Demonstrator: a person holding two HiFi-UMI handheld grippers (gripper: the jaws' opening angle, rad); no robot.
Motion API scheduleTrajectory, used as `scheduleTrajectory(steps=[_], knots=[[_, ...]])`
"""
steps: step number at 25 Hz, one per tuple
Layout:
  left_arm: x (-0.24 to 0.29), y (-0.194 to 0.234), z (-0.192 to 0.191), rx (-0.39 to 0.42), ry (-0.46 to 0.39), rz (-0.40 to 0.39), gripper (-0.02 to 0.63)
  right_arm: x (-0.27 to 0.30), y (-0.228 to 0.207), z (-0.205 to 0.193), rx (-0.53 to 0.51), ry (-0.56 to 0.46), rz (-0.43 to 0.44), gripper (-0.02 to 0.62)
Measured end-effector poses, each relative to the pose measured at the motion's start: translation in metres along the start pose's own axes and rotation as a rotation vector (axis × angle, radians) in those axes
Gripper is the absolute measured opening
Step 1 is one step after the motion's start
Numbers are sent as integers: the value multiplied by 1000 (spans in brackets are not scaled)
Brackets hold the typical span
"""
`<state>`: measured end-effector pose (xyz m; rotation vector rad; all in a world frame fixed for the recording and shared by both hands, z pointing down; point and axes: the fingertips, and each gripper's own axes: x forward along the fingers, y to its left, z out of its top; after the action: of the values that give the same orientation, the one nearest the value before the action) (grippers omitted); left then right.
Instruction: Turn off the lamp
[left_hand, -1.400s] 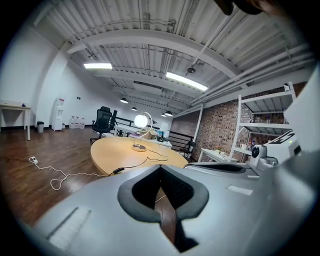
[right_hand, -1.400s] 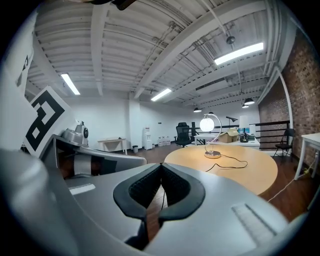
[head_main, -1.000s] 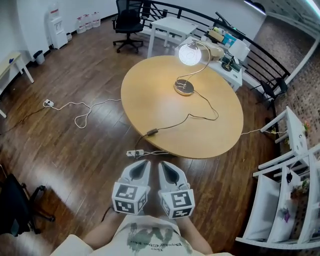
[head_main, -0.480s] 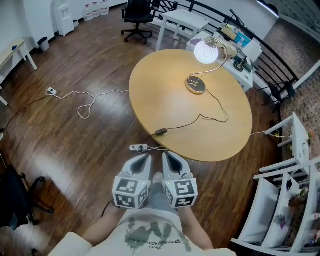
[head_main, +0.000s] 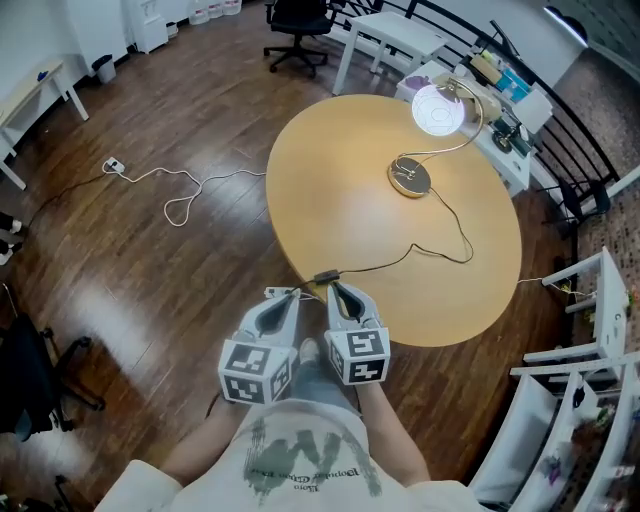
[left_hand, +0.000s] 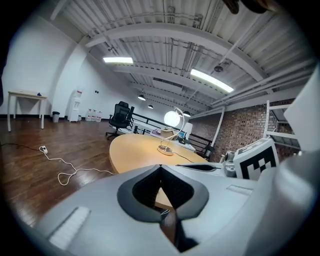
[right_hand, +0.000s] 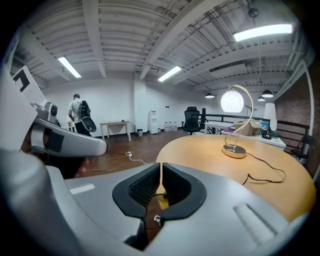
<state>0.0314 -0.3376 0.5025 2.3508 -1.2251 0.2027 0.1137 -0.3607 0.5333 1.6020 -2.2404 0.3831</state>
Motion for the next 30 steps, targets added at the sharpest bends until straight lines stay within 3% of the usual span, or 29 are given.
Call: scheduleTrajectory(steps=[14, 30], knots=[[42, 28, 3, -27, 35, 81, -2, 83, -34, -53, -43, 179, 51, 18], [59, 34, -1, -21, 71, 93, -2, 96, -43, -89, -90, 256, 9, 5]])
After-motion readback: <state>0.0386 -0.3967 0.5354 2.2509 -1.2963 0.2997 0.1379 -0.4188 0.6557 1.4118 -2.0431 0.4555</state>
